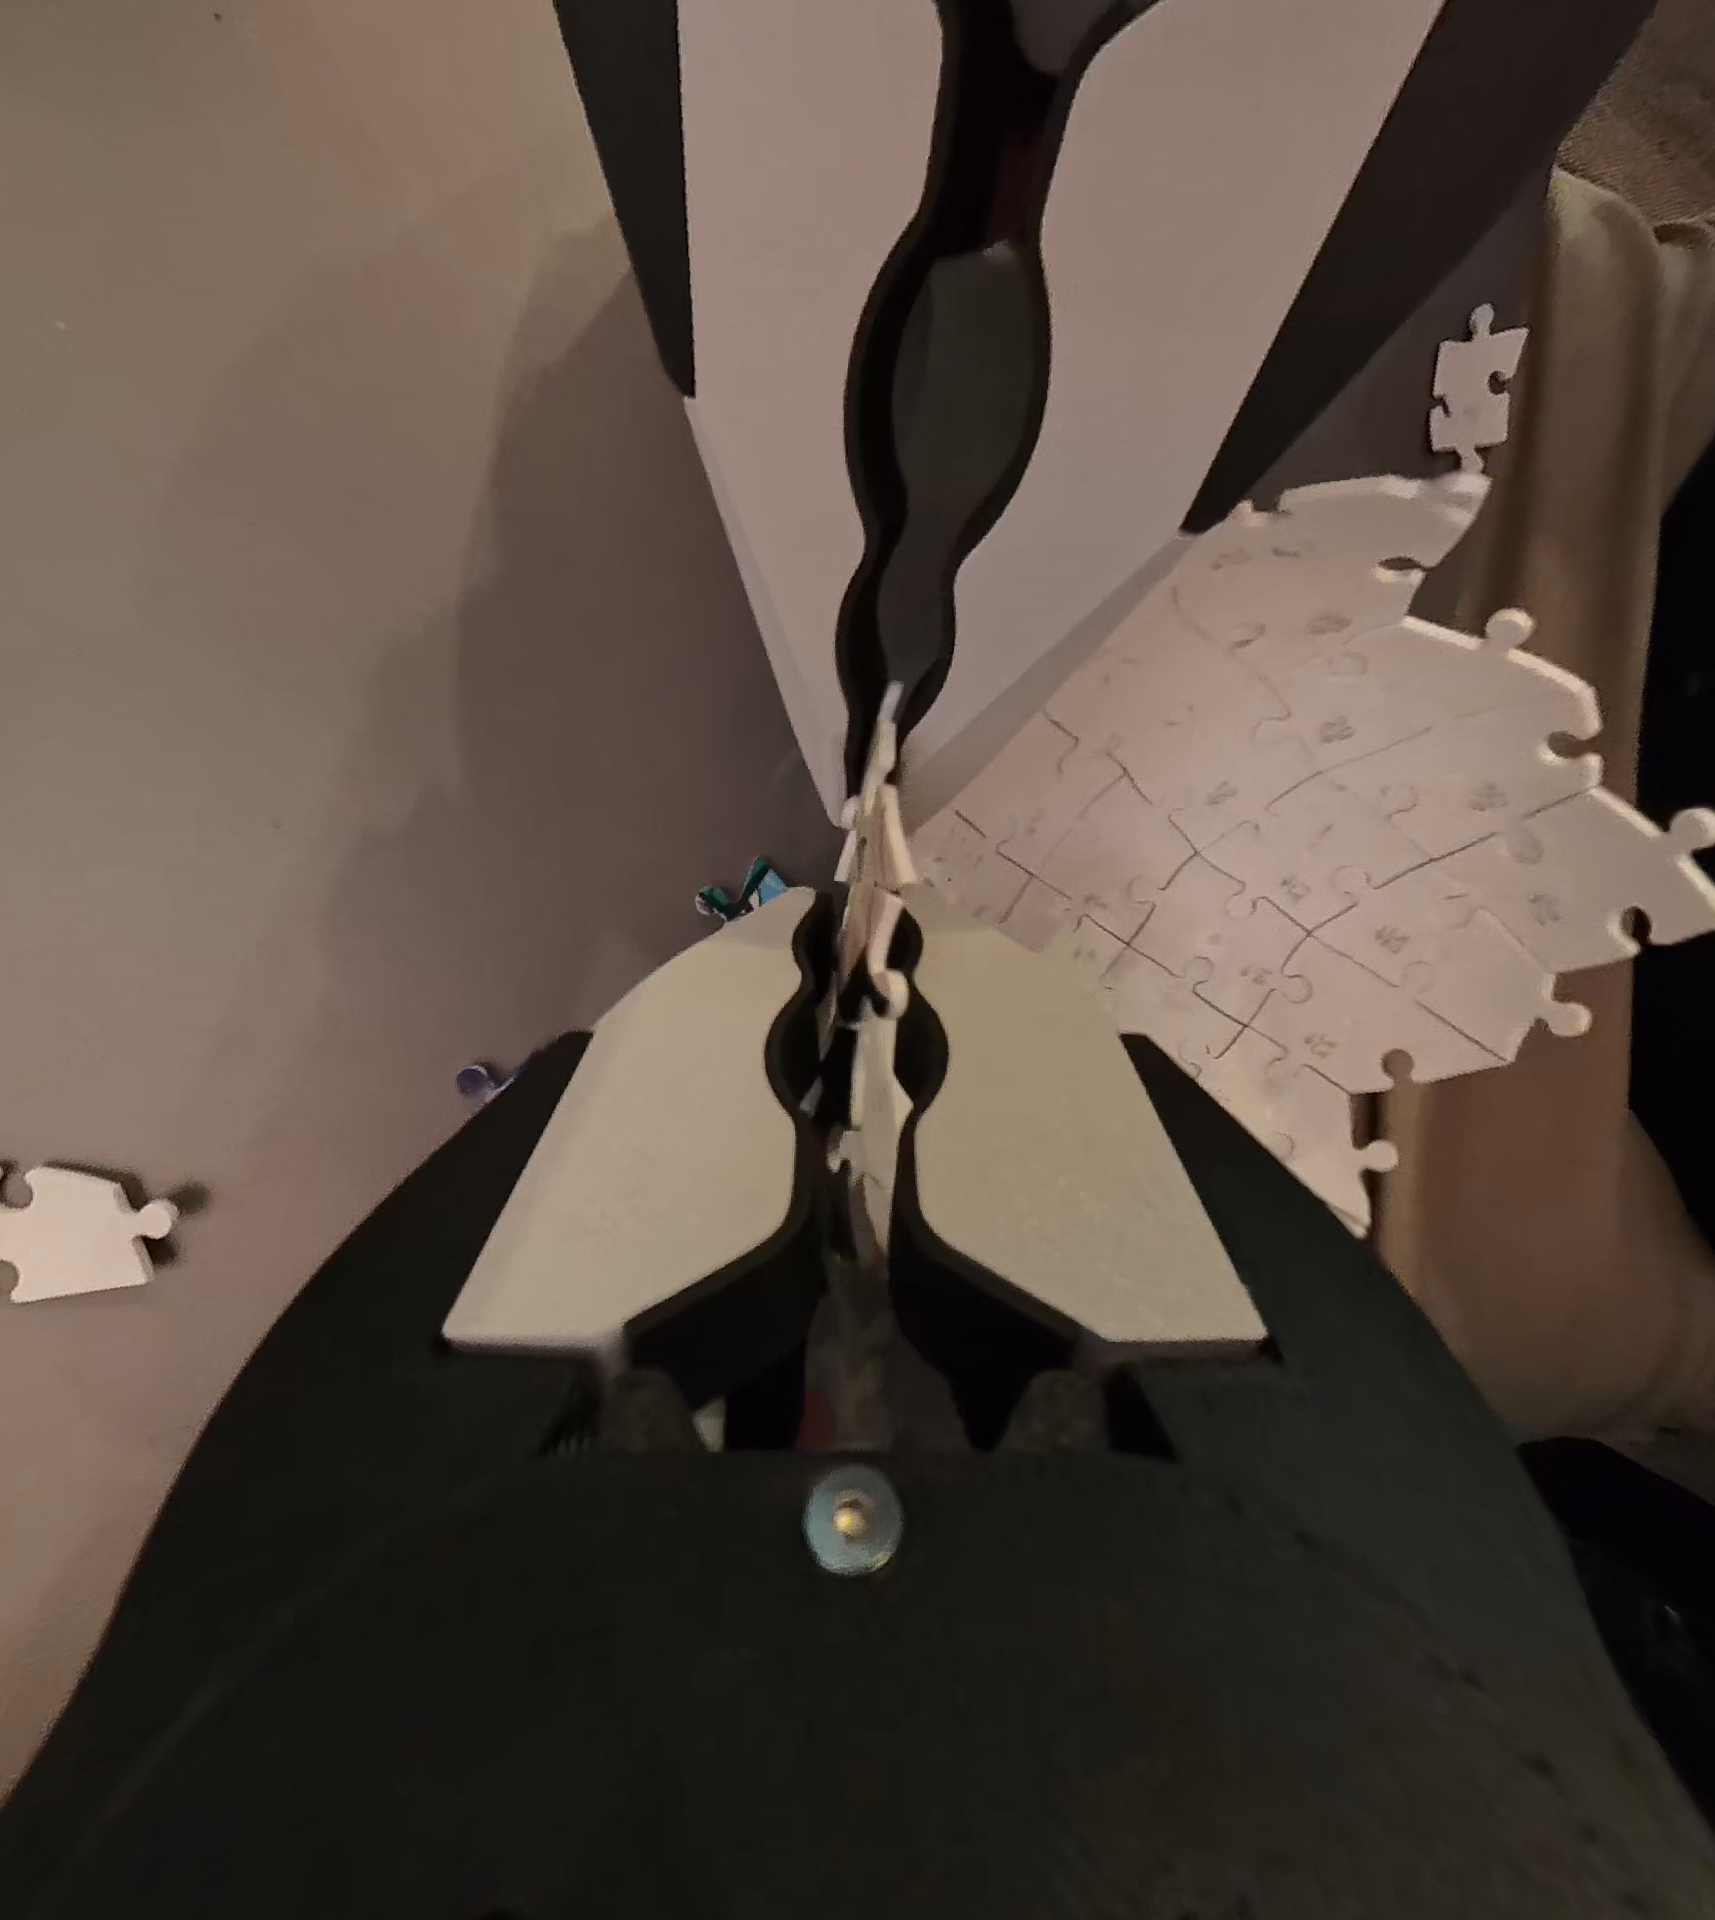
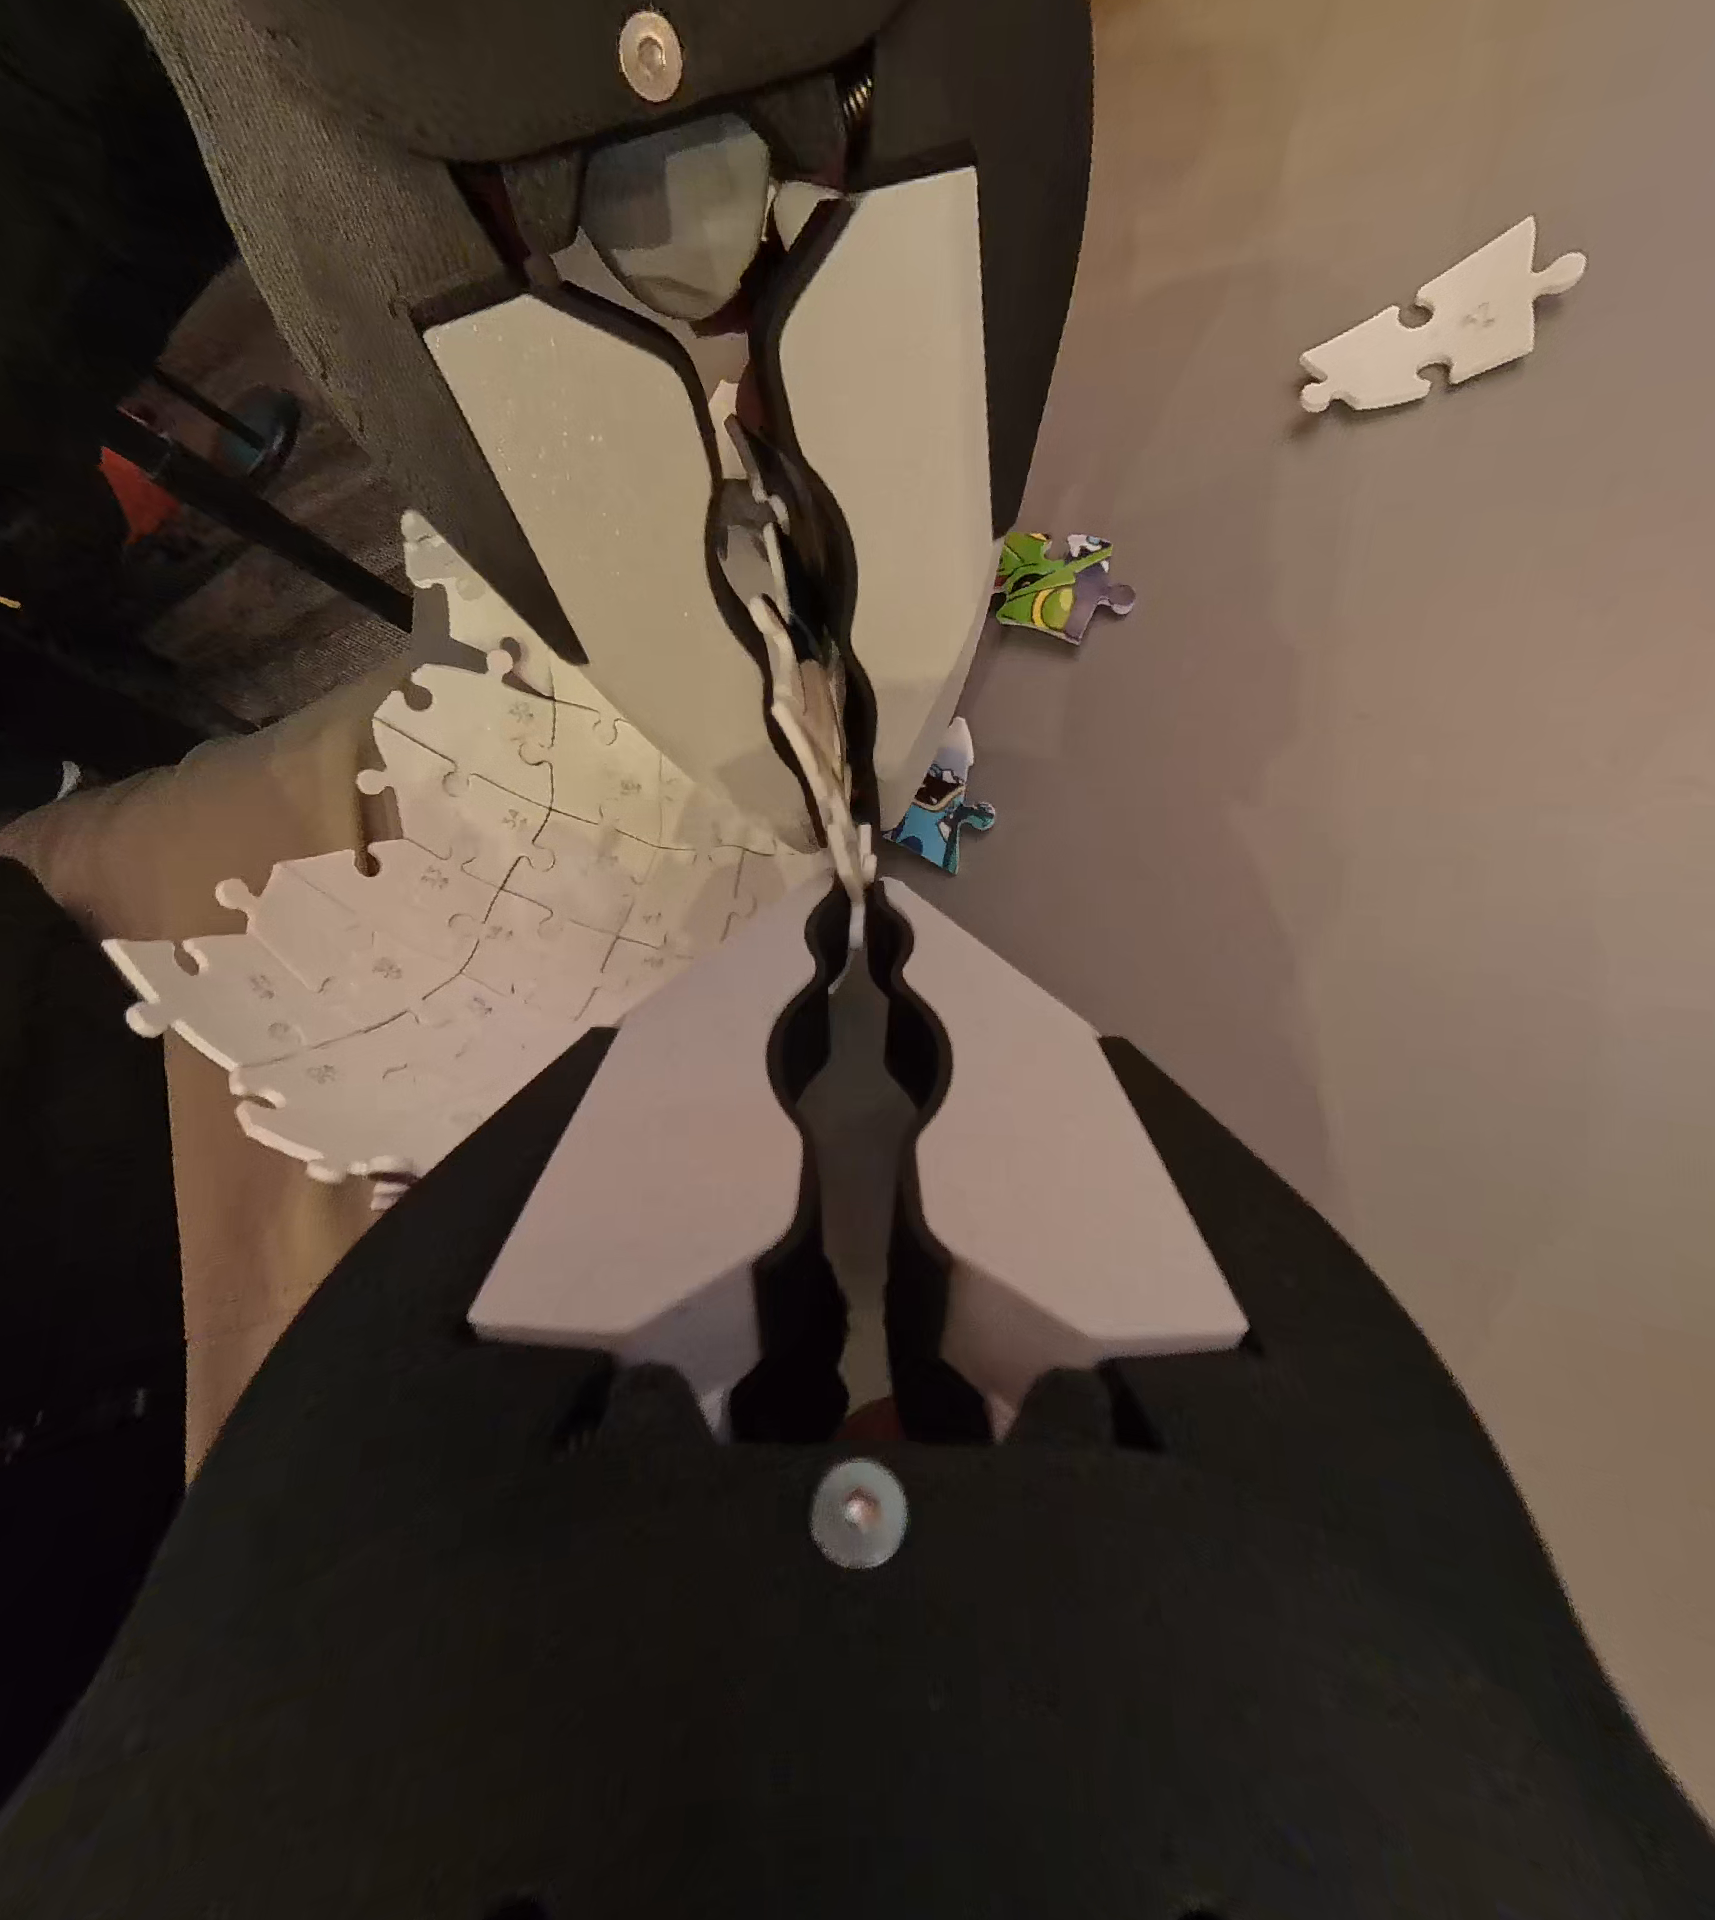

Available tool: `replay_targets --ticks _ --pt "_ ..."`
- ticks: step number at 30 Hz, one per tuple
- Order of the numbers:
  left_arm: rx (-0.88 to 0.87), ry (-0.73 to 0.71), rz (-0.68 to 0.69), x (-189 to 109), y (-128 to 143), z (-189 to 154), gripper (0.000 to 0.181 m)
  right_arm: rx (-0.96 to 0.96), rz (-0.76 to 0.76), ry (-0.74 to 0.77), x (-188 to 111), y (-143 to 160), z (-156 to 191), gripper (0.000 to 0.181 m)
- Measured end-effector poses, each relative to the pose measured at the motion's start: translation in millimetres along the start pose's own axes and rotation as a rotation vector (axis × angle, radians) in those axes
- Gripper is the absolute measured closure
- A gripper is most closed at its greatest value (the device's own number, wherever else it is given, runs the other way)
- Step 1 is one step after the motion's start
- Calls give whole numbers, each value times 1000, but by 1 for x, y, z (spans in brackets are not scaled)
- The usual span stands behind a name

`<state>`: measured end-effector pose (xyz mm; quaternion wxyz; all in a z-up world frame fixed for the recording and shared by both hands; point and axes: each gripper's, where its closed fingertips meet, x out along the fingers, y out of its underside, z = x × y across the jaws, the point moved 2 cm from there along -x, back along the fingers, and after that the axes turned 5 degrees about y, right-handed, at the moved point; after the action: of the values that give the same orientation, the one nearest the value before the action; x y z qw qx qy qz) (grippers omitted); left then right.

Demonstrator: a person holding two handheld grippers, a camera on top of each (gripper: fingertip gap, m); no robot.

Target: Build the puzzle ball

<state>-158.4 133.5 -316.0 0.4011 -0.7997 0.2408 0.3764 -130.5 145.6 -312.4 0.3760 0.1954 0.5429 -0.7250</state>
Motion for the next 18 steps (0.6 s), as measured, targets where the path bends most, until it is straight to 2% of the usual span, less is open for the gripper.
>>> replay_targets --ticks 10,18 --pt "-9 -43 -44 -2 -1 2 175 14 -5 27 1 -1 -2 180" --pt "13 -63 -21 1 0 1 175 47 -15 8 2 0 -2 180"
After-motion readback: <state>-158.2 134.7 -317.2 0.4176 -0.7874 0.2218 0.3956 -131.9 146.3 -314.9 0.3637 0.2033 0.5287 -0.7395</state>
